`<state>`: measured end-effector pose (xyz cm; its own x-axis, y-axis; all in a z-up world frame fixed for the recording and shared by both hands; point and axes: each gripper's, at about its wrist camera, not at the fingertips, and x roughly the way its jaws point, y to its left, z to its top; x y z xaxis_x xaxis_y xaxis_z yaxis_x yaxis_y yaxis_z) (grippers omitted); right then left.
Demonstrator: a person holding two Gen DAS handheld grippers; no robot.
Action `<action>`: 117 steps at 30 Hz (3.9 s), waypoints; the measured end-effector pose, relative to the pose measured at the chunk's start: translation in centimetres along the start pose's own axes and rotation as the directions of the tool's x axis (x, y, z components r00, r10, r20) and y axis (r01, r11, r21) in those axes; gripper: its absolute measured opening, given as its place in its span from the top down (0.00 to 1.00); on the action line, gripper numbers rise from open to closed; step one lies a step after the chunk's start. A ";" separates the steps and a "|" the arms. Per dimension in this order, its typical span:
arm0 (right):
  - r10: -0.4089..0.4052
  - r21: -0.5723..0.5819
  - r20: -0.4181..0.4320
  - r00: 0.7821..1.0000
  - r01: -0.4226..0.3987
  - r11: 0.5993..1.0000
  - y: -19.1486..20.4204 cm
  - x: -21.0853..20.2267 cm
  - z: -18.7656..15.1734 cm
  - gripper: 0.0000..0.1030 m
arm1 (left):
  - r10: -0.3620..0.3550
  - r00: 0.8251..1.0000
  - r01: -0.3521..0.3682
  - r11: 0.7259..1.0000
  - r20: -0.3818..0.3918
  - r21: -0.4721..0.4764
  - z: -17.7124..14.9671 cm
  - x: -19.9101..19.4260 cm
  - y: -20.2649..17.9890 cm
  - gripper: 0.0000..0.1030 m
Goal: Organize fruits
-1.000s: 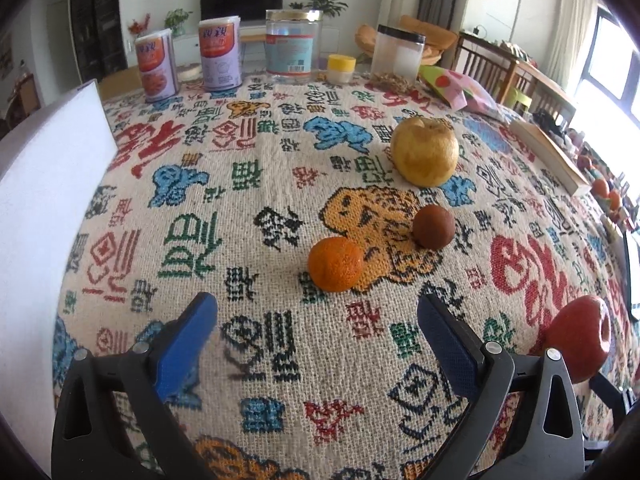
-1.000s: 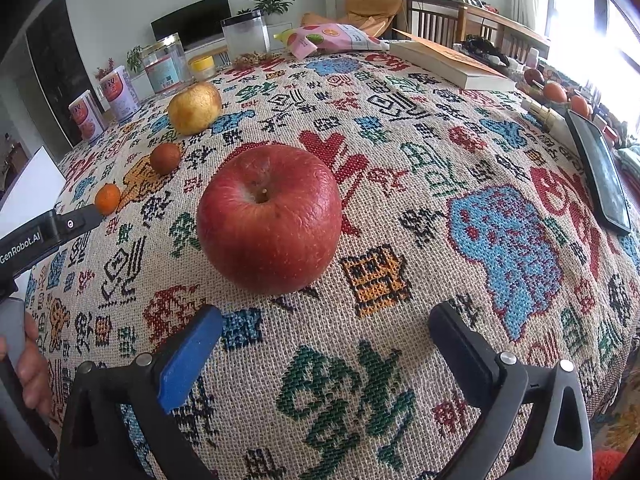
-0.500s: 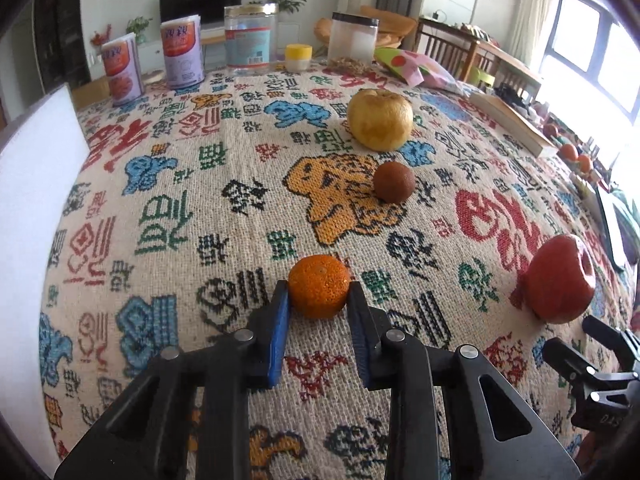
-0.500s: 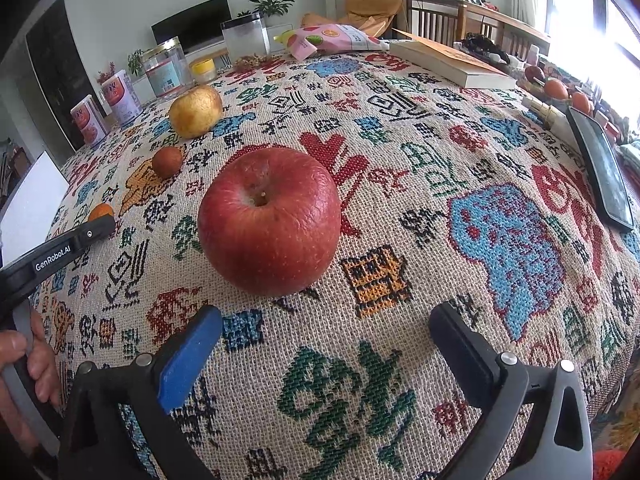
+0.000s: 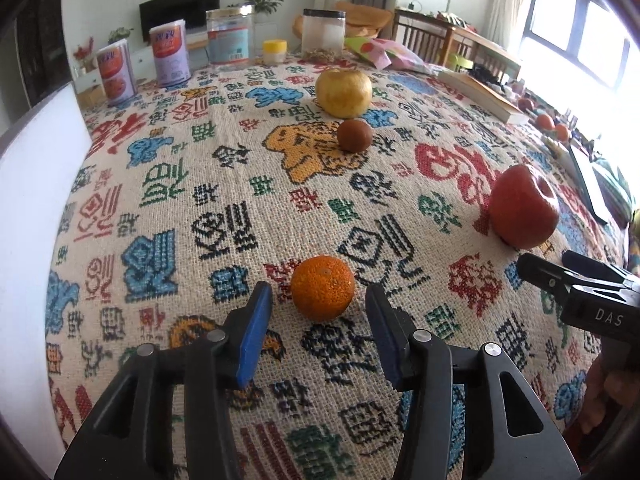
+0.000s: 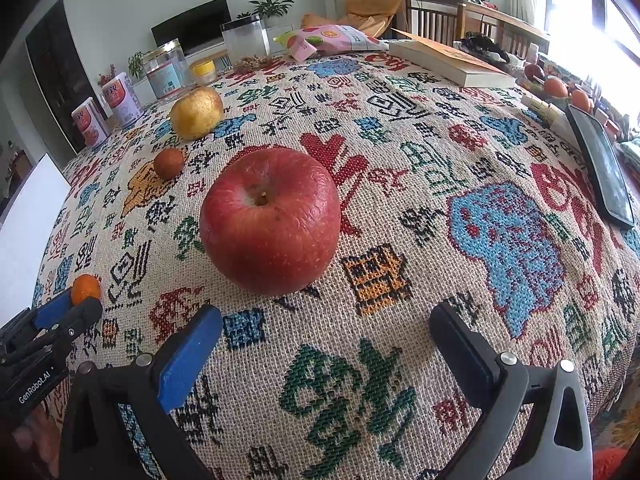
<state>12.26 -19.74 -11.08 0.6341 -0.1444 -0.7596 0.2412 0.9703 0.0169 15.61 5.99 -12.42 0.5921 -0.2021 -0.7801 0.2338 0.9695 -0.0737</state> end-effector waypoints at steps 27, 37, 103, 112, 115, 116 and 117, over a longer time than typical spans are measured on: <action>0.483 -0.202 -0.066 0.873 -0.485 0.851 10.0 -8.9 3.4 0.34 | -0.249 0.953 0.300 0.868 0.174 -0.395 -3.5 -22.9 7.0 0.73; 0.666 -0.412 -0.368 0.649 -0.756 0.509 30.2 -16.7 -2.2 0.34 | 0.054 0.968 0.124 0.748 0.245 -0.652 -6.0 -30.1 21.4 0.73; -0.064 -0.109 0.026 0.998 0.066 0.992 1.7 1.7 1.0 0.00 | 0.139 0.989 -0.142 0.988 -0.042 -0.054 1.5 3.0 -1.1 0.01; -0.065 -0.109 0.025 0.998 0.067 0.992 1.7 1.7 1.1 0.00 | 0.140 0.989 -0.142 0.988 -0.042 -0.054 1.5 3.0 -1.1 0.00; -0.065 -0.109 0.025 0.998 0.067 0.992 1.7 1.8 1.1 0.00 | 0.140 0.989 -0.142 0.988 -0.042 -0.054 1.5 3.0 -1.1 0.00; -0.065 -0.109 0.025 0.998 0.067 0.992 1.7 1.8 1.1 0.00 | 0.140 0.989 -0.142 0.988 -0.042 -0.054 1.5 3.0 -1.1 0.00; -0.065 -0.109 0.025 0.998 0.067 0.992 1.7 1.8 1.1 0.00 | 0.140 0.989 -0.142 0.988 -0.042 -0.054 1.5 3.0 -1.1 0.00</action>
<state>14.60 -18.52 -11.67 0.6353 -0.2118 -0.7427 0.2020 0.9737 -0.1050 18.27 4.15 -13.77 0.5863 -0.0586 -0.8080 0.1057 0.9944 0.0046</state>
